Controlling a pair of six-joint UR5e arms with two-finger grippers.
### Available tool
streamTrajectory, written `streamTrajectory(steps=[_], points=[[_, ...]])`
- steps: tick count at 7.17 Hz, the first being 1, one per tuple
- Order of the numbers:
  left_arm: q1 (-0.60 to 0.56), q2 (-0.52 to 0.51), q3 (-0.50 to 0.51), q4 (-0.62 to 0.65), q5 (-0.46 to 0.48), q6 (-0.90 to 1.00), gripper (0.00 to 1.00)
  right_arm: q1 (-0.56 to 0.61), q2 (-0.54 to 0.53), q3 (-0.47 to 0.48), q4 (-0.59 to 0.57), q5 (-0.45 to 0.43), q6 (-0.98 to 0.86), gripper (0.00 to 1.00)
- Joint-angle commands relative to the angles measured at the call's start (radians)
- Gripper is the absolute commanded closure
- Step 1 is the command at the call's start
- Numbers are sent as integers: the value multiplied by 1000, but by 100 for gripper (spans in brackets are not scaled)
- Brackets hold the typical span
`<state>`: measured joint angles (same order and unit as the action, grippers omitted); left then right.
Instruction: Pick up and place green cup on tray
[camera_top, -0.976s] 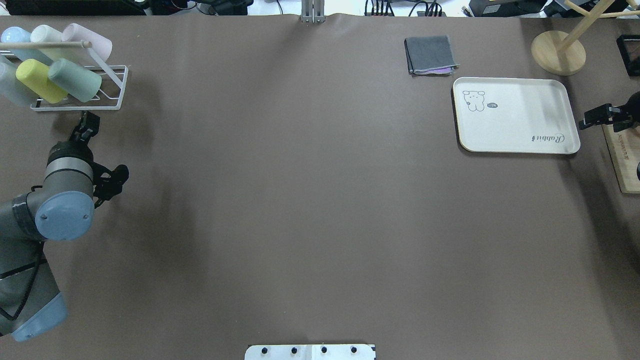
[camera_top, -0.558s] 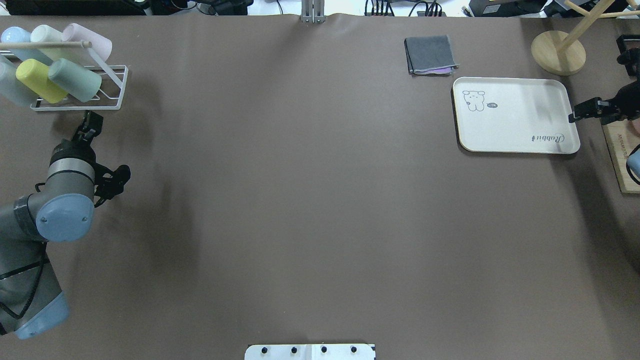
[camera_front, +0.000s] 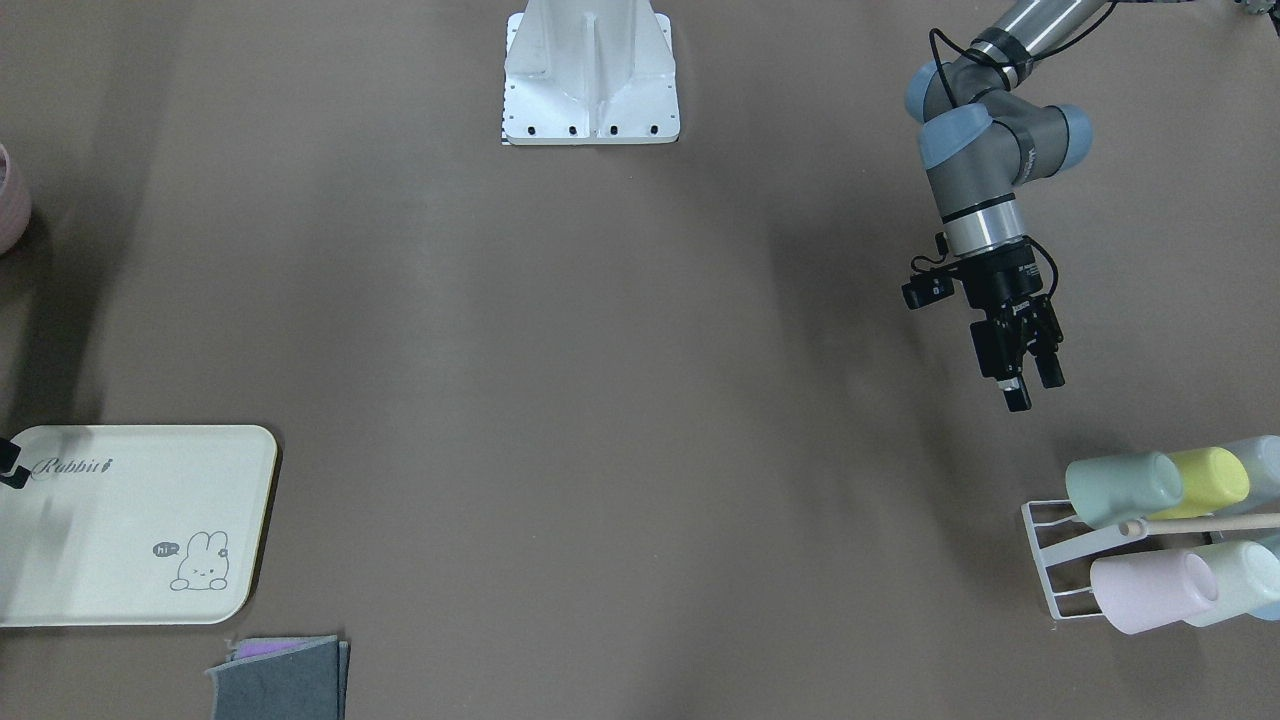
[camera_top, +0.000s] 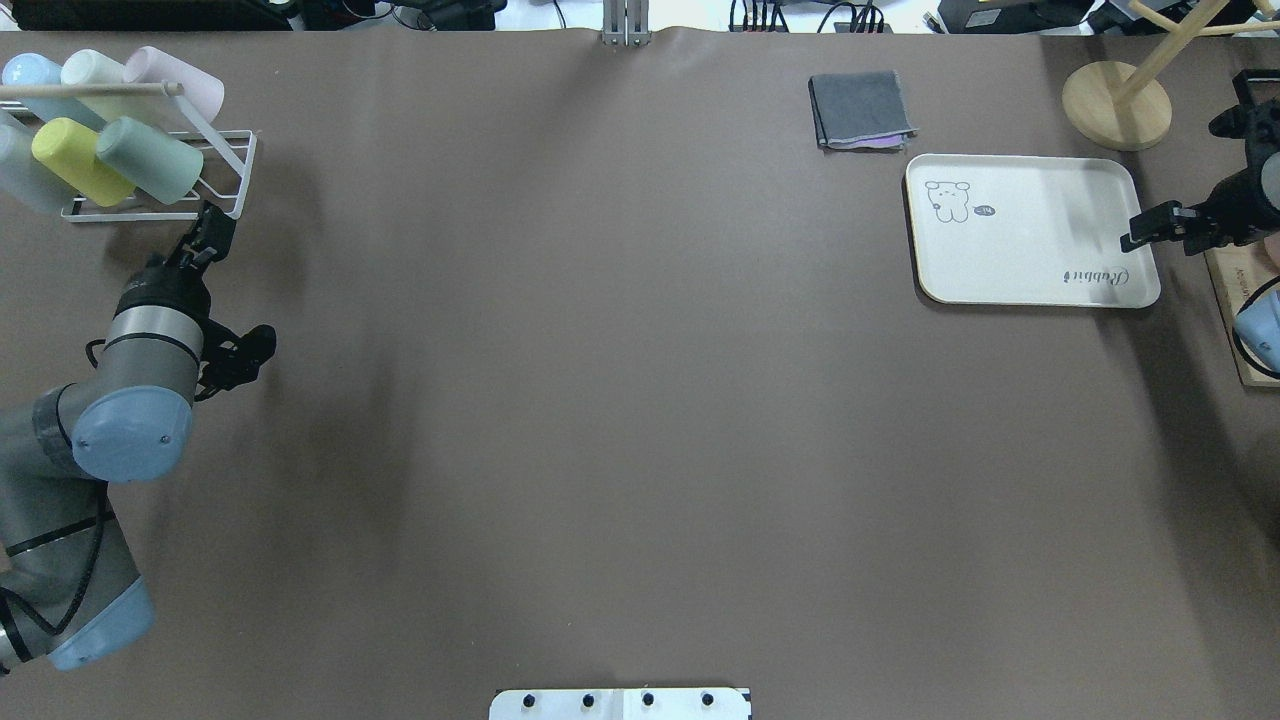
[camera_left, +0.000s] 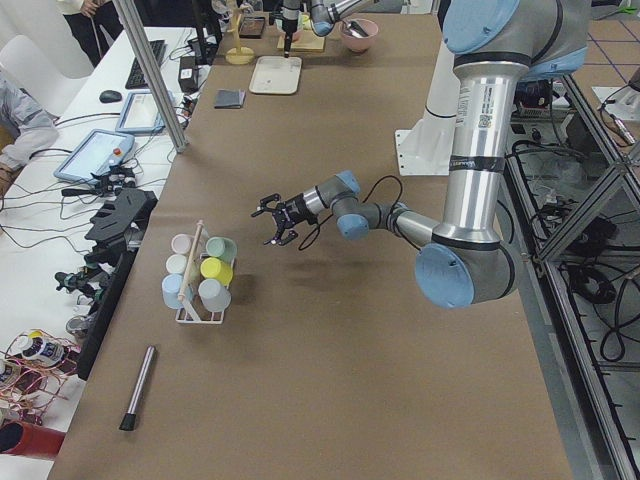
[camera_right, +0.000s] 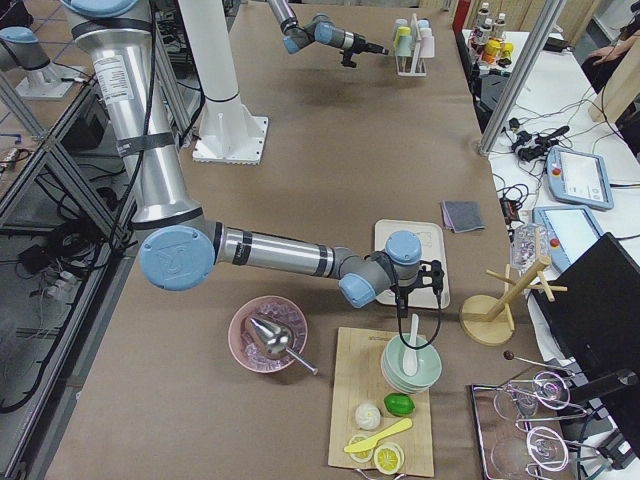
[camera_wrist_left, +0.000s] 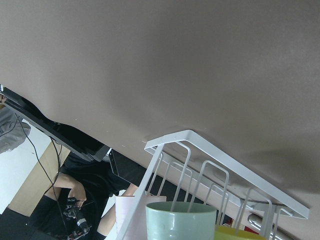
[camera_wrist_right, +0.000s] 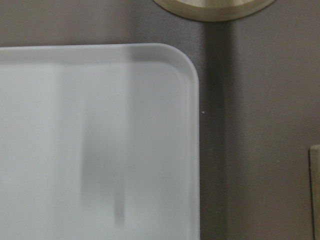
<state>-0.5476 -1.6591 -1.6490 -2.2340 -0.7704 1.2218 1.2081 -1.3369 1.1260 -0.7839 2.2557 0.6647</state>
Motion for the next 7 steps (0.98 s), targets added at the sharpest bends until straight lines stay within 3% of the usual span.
streamTrajectory(steps=[1, 2, 4, 7], points=[[-6, -2, 67, -98, 2, 1, 2, -8, 1, -6, 0, -1, 0, 16], [-17, -2, 136, -221, 2, 14, 2, -10, 1, -17, 0, -1, 0, 19], [-44, -4, 158, -254, -3, 48, 2, -15, 1, -23, 0, -13, 0, 21], [-75, -57, 181, -249, -3, 111, 2, -15, 1, -22, 2, -12, -2, 50]])
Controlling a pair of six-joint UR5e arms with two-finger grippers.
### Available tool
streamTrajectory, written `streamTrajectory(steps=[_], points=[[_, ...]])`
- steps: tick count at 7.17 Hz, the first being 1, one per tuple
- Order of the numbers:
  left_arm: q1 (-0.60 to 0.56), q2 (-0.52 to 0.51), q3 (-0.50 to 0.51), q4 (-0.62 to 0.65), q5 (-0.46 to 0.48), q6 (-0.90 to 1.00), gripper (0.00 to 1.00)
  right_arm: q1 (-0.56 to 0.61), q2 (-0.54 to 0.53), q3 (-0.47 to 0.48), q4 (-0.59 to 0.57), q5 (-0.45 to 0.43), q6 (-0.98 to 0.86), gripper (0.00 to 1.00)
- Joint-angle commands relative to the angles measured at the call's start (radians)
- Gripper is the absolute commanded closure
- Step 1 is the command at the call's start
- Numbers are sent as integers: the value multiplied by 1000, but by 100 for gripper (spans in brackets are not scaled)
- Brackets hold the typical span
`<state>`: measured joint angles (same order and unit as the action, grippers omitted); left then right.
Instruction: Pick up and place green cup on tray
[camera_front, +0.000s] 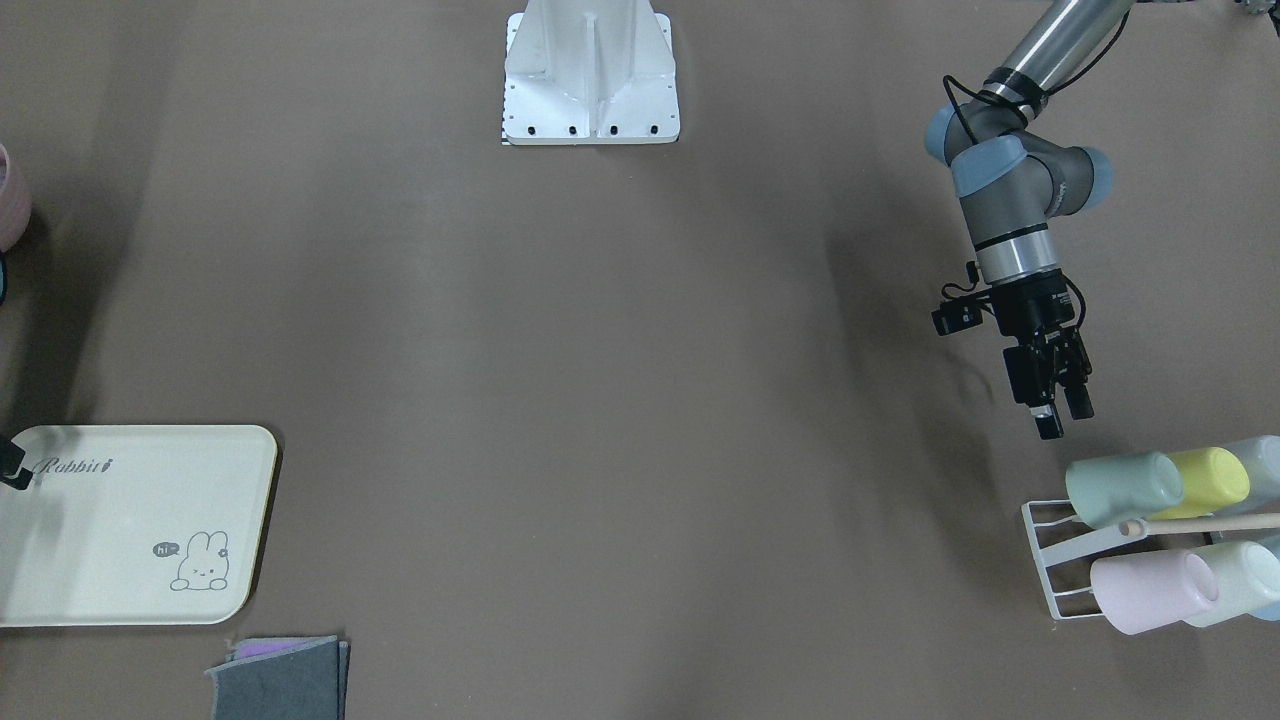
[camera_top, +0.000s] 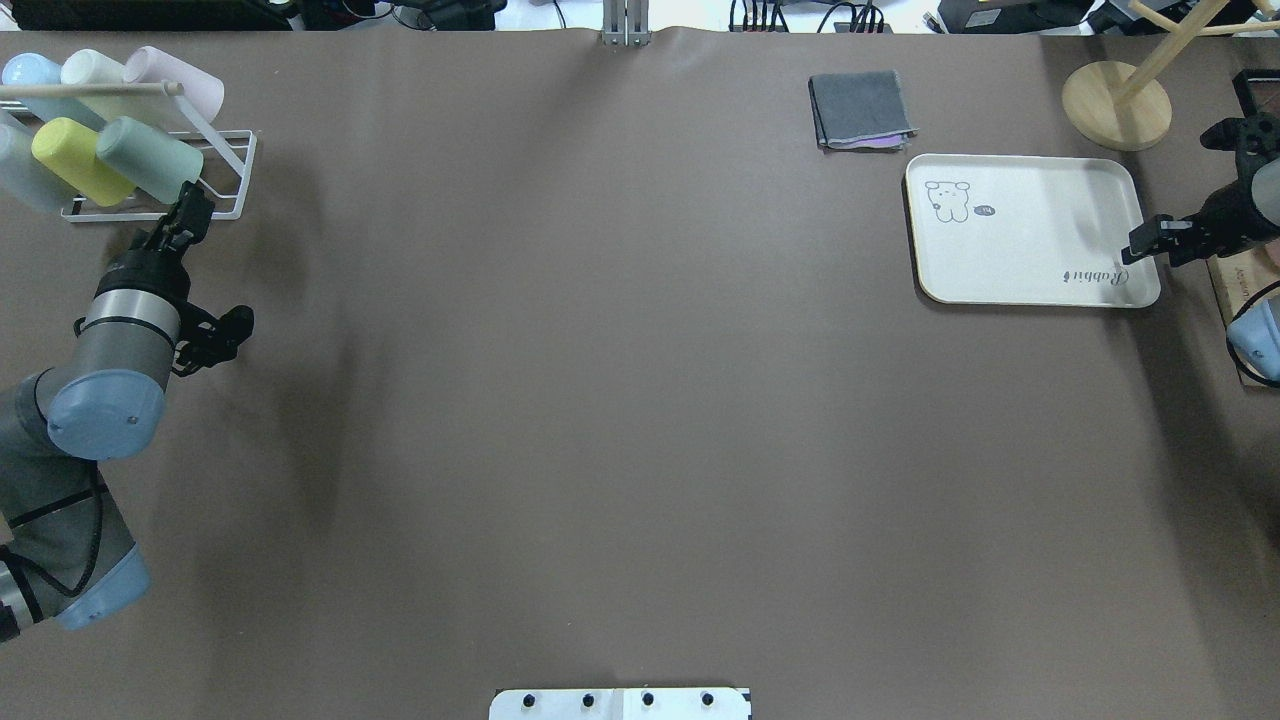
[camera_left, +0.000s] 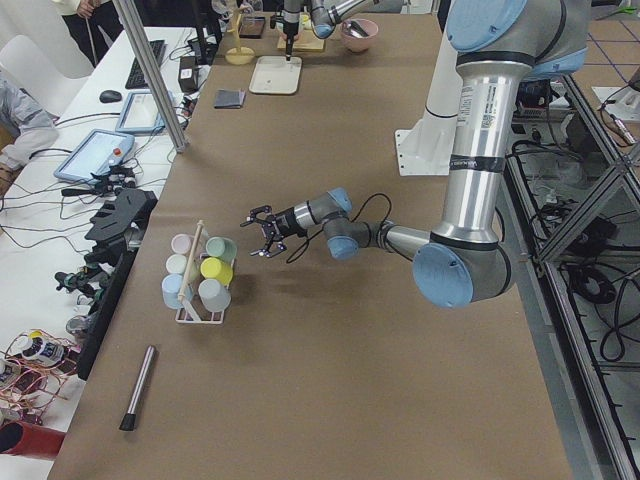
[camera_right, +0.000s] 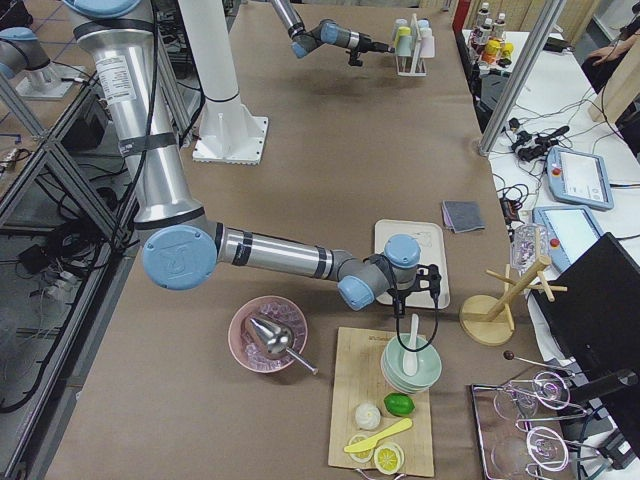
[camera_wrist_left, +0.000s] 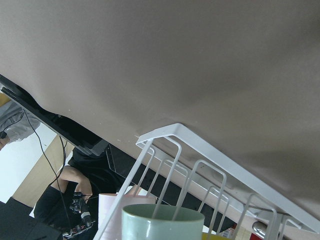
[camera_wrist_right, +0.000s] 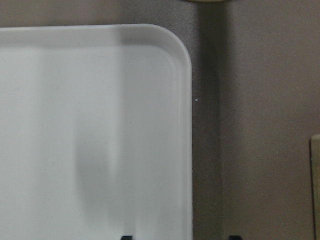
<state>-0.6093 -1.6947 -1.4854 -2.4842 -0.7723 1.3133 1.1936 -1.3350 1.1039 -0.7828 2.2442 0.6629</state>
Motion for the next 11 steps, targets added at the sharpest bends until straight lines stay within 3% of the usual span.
streamTrajectory(steps=[1, 4, 8, 9, 10, 11], points=[[-29, -26, 39, -2, -4, 21, 2, 0, -1, -1, 1, 0, -3, 59], [-38, -55, 72, -2, -4, 20, 2, 0, -3, -1, 2, 1, -6, 68], [-56, -100, 140, -4, -4, 18, 2, 0, -13, 1, 2, 3, -9, 69], [-58, -100, 151, -7, -4, 18, 2, 0, -13, 1, 2, 3, -9, 79], [-61, -112, 180, -24, -2, 18, 2, 0, -12, 1, 2, 5, -9, 100], [-64, -117, 201, -41, -2, 18, 2, 3, -10, 5, 4, 8, -9, 100]])
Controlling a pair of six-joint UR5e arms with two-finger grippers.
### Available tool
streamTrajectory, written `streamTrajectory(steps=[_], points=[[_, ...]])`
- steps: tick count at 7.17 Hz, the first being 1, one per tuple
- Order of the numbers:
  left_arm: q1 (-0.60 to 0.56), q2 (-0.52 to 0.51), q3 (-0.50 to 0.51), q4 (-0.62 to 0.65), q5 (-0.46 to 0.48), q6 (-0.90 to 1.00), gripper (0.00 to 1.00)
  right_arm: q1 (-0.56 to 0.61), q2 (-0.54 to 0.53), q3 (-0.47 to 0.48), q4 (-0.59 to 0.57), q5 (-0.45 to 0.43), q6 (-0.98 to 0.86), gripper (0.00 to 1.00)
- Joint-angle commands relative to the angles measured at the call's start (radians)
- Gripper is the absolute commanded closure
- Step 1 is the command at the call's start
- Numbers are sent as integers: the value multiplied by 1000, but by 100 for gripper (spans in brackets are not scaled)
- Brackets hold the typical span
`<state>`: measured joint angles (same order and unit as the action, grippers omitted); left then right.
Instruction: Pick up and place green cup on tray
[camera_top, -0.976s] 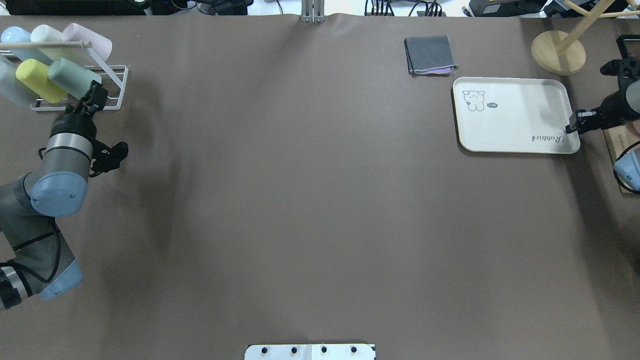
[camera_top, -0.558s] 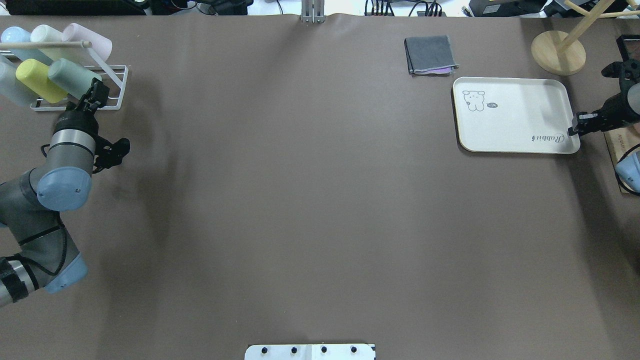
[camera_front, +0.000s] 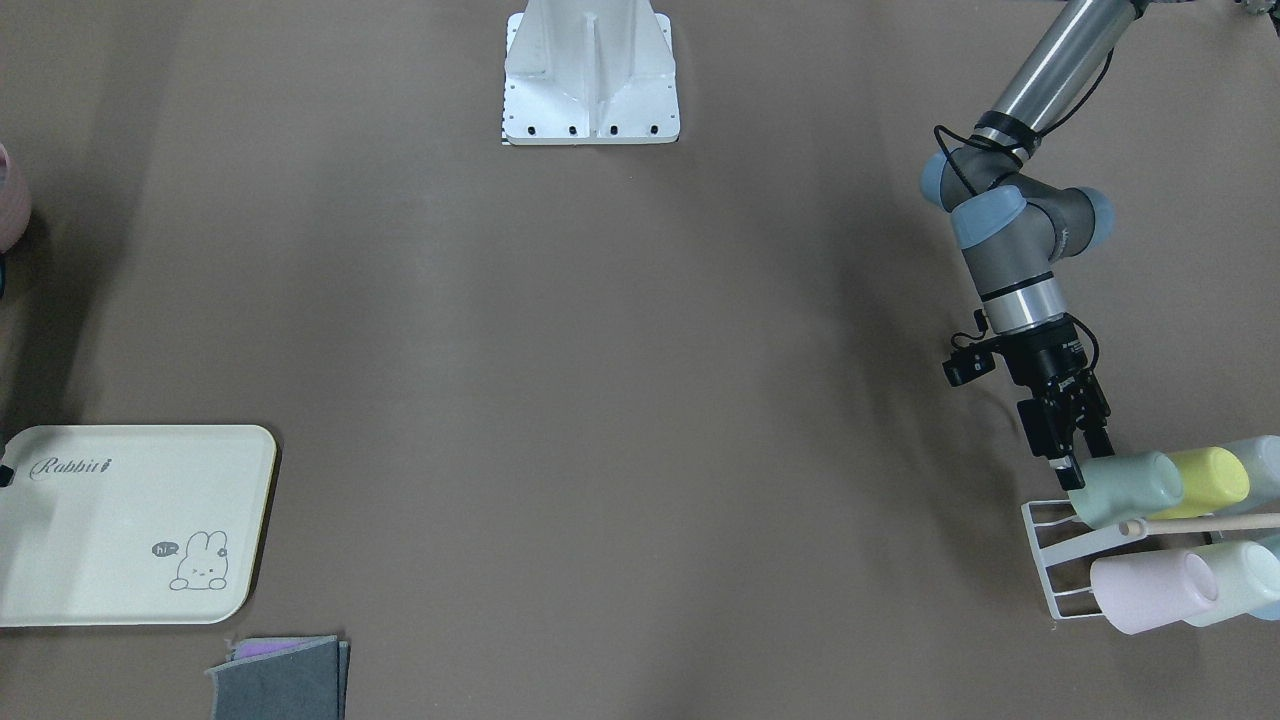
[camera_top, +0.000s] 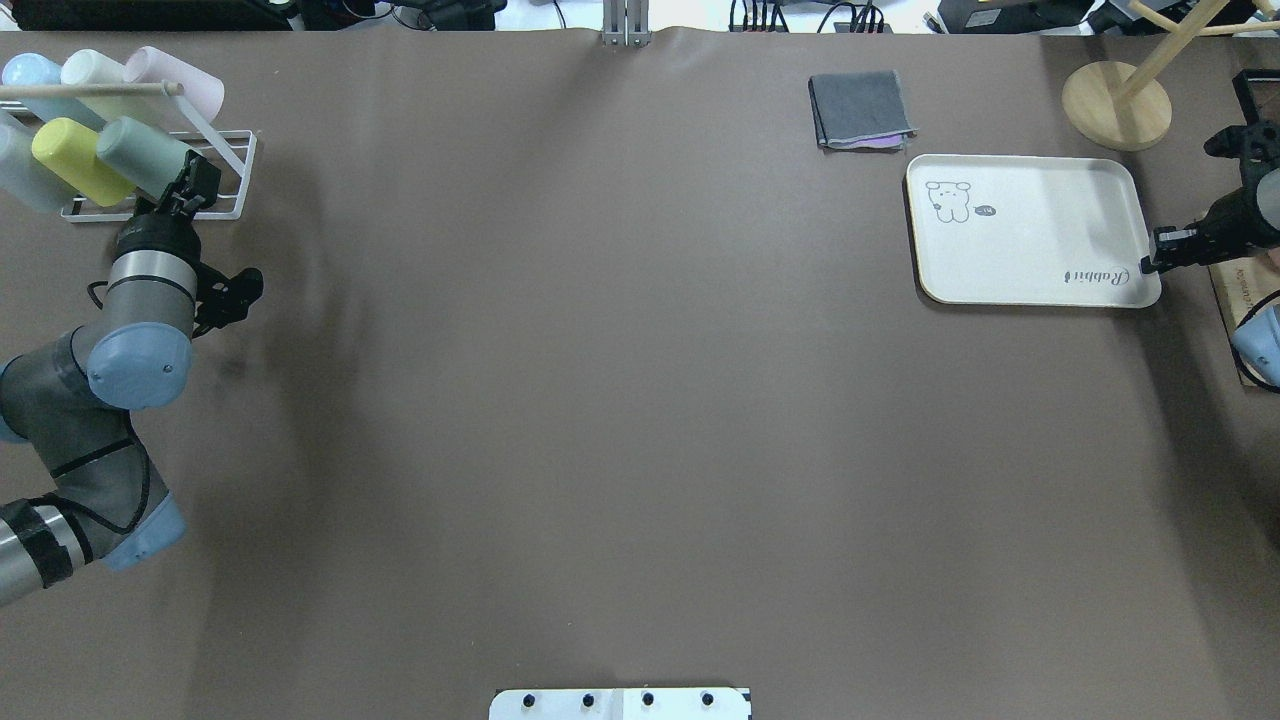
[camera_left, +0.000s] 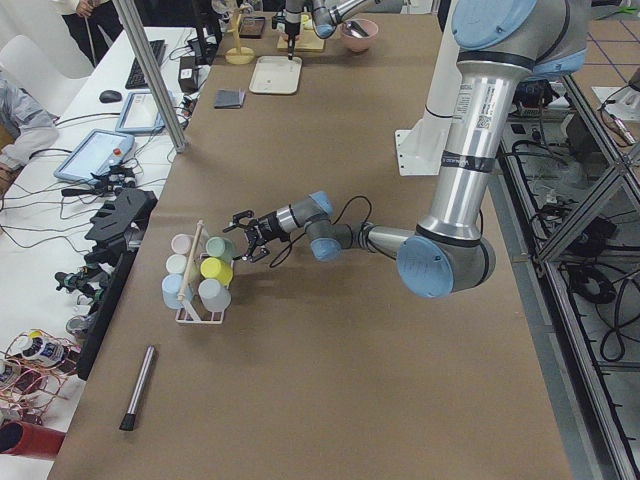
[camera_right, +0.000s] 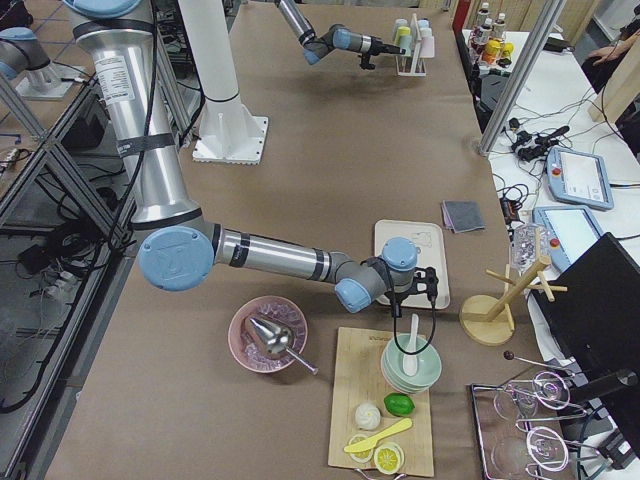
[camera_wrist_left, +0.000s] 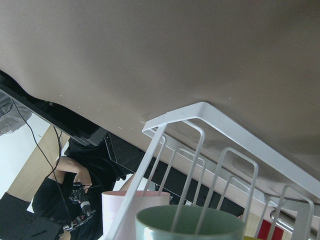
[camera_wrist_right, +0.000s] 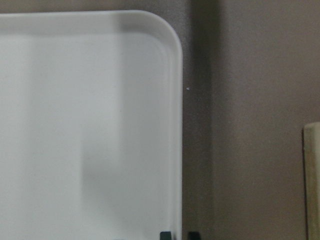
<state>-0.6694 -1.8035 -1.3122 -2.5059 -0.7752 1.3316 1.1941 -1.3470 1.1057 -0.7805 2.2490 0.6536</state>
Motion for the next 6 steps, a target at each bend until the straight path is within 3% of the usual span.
streamTrajectory(steps=[1, 3, 4, 6], points=[[-4, -13, 30, -19, 2, 0, 2, 5, 5, 8, 1, 9, 0, 100], [-9, -16, 30, -19, 1, 1, 3, 53, 9, 17, 1, 94, -5, 100], [-9, -22, 31, -17, 1, 1, 4, 82, -1, 58, 3, 160, -6, 100], [-10, -40, 45, -16, 1, 1, 4, 122, -40, 135, 3, 207, -6, 100]])
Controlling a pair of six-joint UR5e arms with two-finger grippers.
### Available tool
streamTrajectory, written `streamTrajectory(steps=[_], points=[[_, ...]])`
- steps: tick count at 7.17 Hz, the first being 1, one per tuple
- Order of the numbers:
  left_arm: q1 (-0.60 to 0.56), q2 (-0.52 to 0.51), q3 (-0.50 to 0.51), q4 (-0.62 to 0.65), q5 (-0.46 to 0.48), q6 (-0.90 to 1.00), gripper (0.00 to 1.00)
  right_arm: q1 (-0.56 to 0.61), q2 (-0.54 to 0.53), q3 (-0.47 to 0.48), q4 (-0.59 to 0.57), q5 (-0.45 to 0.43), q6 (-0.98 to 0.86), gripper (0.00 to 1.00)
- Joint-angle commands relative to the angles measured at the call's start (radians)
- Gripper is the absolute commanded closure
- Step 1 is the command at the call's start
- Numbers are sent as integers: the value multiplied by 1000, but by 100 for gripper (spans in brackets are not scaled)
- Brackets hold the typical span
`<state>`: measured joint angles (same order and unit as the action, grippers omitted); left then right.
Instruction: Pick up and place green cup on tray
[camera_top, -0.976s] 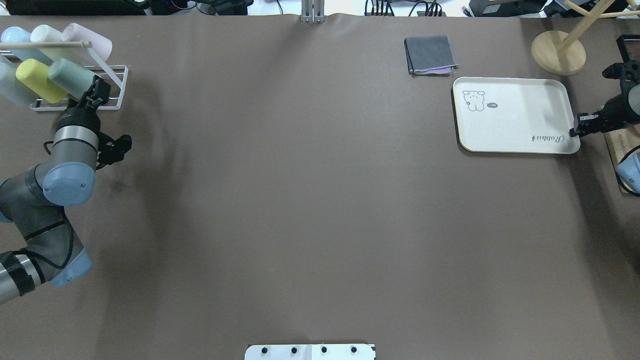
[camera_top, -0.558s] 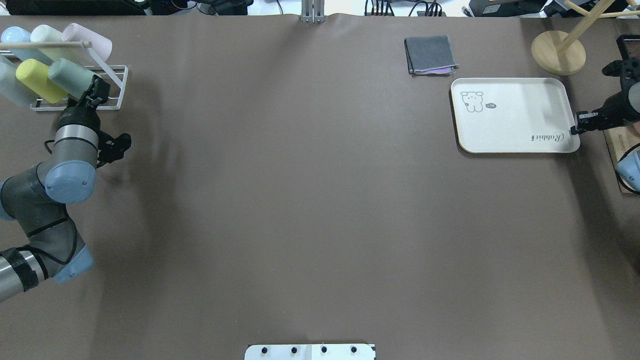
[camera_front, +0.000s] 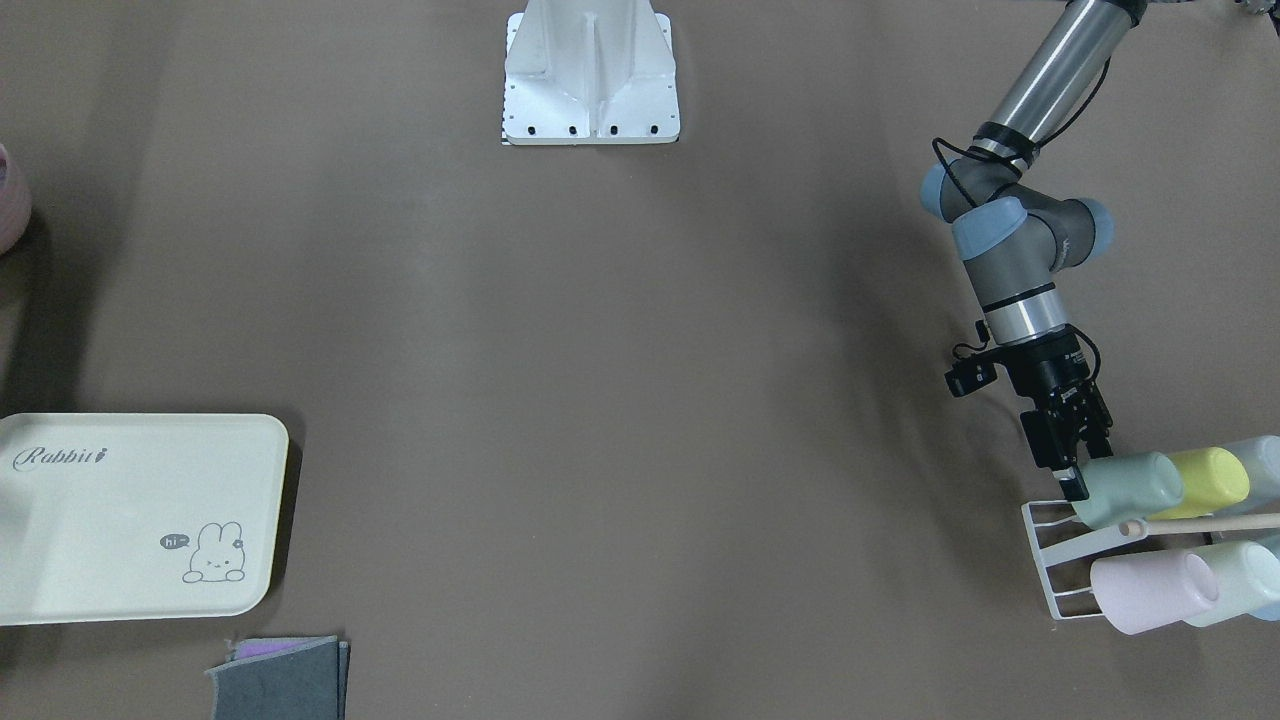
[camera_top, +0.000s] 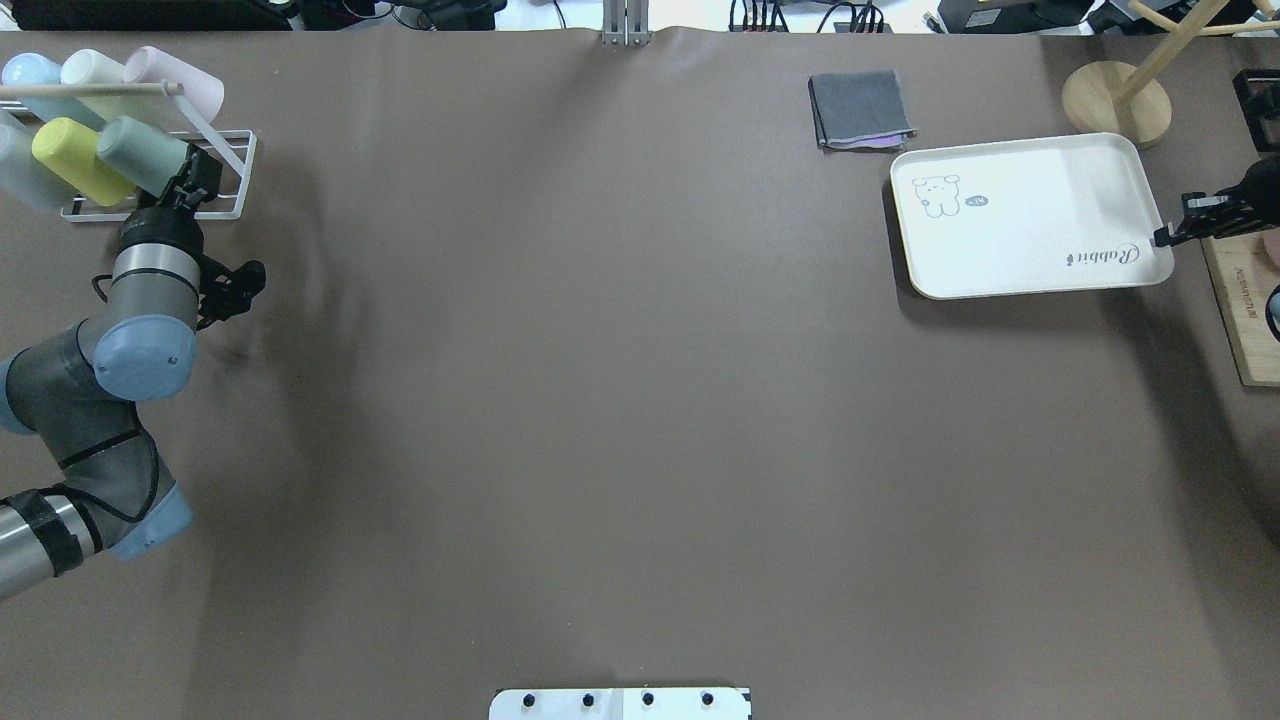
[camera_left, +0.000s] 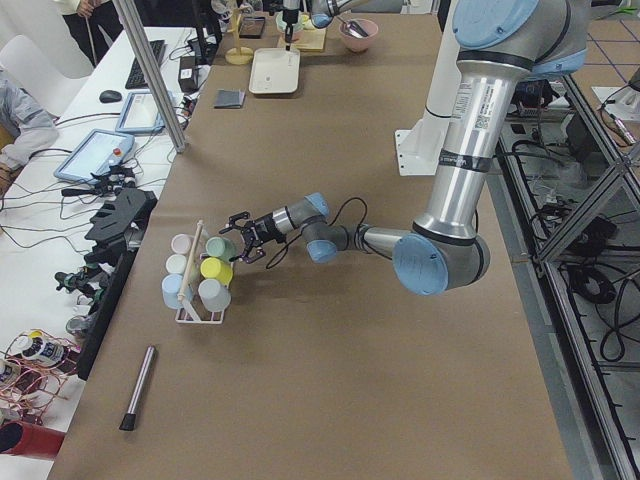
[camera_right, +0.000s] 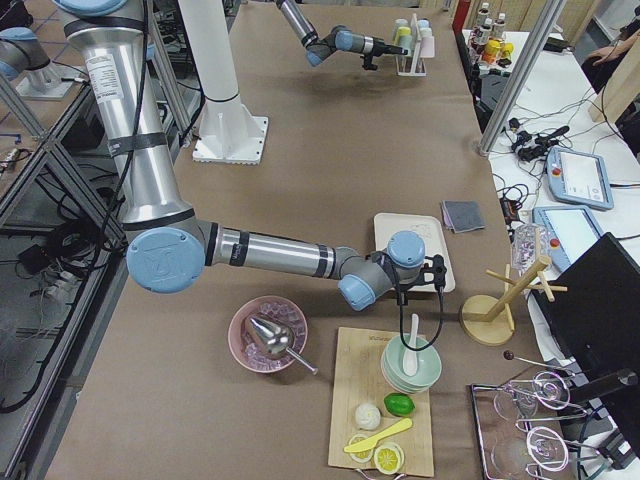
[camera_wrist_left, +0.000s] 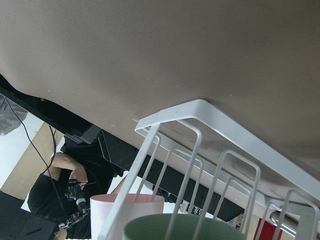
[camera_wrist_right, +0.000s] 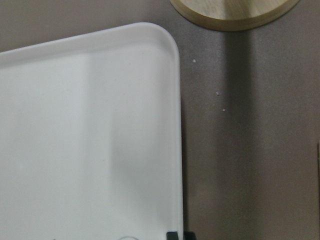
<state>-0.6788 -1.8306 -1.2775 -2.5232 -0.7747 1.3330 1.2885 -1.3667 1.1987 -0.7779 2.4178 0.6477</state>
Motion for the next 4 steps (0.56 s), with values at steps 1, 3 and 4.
streamTrajectory(steps=[1, 3, 4], points=[[-4, -21, 26, 0, 0, 0, 4, 57, -25, 65, 0, 93, 0, 100], [-5, -21, 27, 0, -2, 0, 4, 80, -34, 135, 0, 138, 13, 100], [-5, -21, 30, 0, 0, 0, 5, 75, -22, 162, -1, 126, 30, 100]])
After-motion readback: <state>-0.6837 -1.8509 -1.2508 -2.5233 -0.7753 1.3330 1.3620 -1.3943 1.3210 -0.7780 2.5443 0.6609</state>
